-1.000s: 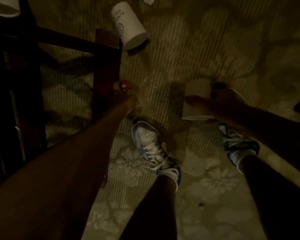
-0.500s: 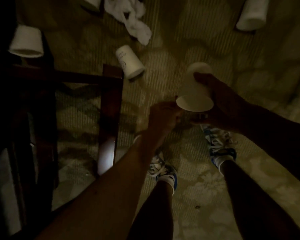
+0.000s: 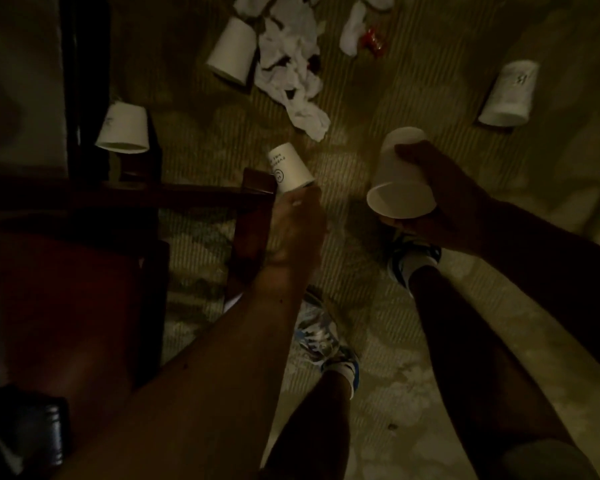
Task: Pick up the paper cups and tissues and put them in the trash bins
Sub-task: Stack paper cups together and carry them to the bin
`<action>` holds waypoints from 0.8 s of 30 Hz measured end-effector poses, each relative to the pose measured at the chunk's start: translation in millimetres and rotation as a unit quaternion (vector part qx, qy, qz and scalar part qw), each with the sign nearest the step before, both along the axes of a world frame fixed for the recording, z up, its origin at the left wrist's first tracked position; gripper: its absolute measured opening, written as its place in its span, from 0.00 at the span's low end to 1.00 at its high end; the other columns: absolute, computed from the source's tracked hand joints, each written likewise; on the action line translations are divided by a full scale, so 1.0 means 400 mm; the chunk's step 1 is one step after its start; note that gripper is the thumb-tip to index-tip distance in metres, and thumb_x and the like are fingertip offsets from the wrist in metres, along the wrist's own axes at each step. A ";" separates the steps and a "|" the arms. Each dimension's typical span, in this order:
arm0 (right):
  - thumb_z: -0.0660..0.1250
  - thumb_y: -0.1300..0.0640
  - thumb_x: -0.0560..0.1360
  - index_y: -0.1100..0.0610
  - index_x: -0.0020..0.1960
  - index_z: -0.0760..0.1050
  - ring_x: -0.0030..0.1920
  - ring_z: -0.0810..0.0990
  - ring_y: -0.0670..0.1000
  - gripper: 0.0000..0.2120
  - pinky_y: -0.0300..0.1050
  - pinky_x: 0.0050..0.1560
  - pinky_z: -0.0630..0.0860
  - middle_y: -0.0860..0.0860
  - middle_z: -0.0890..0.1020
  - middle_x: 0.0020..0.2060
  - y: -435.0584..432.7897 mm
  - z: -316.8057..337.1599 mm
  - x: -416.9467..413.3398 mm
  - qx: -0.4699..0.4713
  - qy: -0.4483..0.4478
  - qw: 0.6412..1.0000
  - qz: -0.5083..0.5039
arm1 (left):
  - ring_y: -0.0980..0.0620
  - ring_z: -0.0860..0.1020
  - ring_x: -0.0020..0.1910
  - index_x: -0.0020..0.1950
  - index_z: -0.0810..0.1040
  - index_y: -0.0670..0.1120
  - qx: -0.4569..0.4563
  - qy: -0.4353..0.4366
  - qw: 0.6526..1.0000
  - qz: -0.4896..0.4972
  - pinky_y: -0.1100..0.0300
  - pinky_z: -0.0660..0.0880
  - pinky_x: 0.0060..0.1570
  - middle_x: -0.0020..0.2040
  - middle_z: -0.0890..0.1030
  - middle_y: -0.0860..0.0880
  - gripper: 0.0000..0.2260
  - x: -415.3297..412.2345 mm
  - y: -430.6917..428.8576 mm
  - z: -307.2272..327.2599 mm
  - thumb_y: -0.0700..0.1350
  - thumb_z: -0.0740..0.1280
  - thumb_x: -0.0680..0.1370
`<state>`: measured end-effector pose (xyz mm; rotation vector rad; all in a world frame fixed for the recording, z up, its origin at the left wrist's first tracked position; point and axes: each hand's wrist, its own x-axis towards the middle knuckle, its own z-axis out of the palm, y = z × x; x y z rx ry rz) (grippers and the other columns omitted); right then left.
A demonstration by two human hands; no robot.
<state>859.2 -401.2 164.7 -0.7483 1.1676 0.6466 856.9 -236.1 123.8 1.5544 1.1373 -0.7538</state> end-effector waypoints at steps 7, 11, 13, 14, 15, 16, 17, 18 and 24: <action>0.65 0.60 0.79 0.51 0.64 0.72 0.56 0.75 0.49 0.15 0.48 0.62 0.74 0.51 0.75 0.60 -0.072 -0.138 0.026 0.118 0.103 0.975 -0.157 | 0.45 0.76 0.59 0.71 0.69 0.42 0.168 0.026 0.983 -0.072 0.55 0.73 0.54 0.65 0.76 0.42 0.27 0.090 -0.001 -0.153 0.53 0.70 0.76; 0.71 0.45 0.72 0.42 0.48 0.72 0.53 0.78 0.56 0.09 0.55 0.49 0.80 0.50 0.77 0.53 -0.108 -0.161 0.034 0.027 0.072 0.996 0.041 | 0.43 0.75 0.61 0.71 0.67 0.43 0.175 0.092 0.976 -0.095 0.48 0.75 0.57 0.65 0.75 0.44 0.36 0.136 0.002 -0.256 0.59 0.75 0.71; 0.70 0.47 0.73 0.43 0.50 0.73 0.51 0.78 0.55 0.08 0.50 0.41 0.80 0.50 0.78 0.52 -0.160 -0.183 0.024 0.019 0.088 0.996 0.026 | 0.44 0.76 0.62 0.71 0.69 0.43 0.157 0.128 0.975 -0.093 0.47 0.77 0.54 0.65 0.76 0.44 0.40 0.156 0.004 -0.303 0.59 0.78 0.66; 0.69 0.48 0.75 0.44 0.51 0.73 0.50 0.79 0.54 0.07 0.48 0.40 0.81 0.50 0.78 0.52 -0.188 -0.195 0.015 0.018 0.086 0.996 0.014 | 0.44 0.76 0.63 0.73 0.68 0.43 0.140 0.124 0.978 -0.095 0.47 0.77 0.56 0.67 0.75 0.44 0.42 0.161 0.005 -0.323 0.57 0.79 0.64; 0.68 0.48 0.75 0.45 0.53 0.74 0.50 0.79 0.54 0.07 0.48 0.40 0.81 0.51 0.79 0.53 -0.216 -0.207 0.003 0.016 0.085 0.996 0.011 | 0.44 0.74 0.66 0.74 0.66 0.43 0.124 0.111 0.980 -0.106 0.46 0.76 0.59 0.69 0.73 0.43 0.43 0.161 0.006 -0.338 0.55 0.79 0.64; 0.67 0.48 0.75 0.46 0.52 0.74 0.49 0.80 0.54 0.07 0.48 0.41 0.80 0.52 0.80 0.52 -0.246 -0.215 -0.008 0.007 0.084 0.996 0.008 | 0.44 0.73 0.67 0.76 0.64 0.44 0.113 0.102 0.980 -0.129 0.46 0.75 0.62 0.71 0.71 0.44 0.43 0.162 0.003 -0.346 0.54 0.79 0.66; 0.67 0.47 0.75 0.46 0.51 0.73 0.48 0.80 0.54 0.07 0.48 0.41 0.80 0.52 0.80 0.50 -0.278 -0.222 -0.017 -0.005 0.085 0.996 -0.002 | 0.44 0.72 0.68 0.76 0.63 0.45 0.102 0.098 0.977 -0.158 0.45 0.74 0.63 0.72 0.71 0.44 0.41 0.161 0.000 -0.354 0.53 0.78 0.69; 0.67 0.47 0.74 0.46 0.51 0.73 0.47 0.80 0.53 0.07 0.48 0.41 0.79 0.52 0.80 0.49 -0.310 -0.225 -0.024 -0.018 0.088 0.996 -0.013 | 0.44 0.73 0.67 0.76 0.64 0.46 0.099 0.102 0.972 -0.187 0.45 0.74 0.64 0.71 0.71 0.44 0.38 0.160 -0.008 -0.357 0.53 0.77 0.71; 0.61 0.46 0.79 0.49 0.54 0.74 0.36 0.82 0.48 0.09 0.41 0.32 0.77 0.47 0.83 0.35 -0.485 -0.226 -0.028 -0.105 0.044 0.987 -0.115 | 0.53 0.79 0.46 0.61 0.76 0.48 0.044 0.072 0.961 -0.262 0.59 0.74 0.40 0.49 0.80 0.52 0.24 0.170 -0.215 -0.276 0.59 0.74 0.71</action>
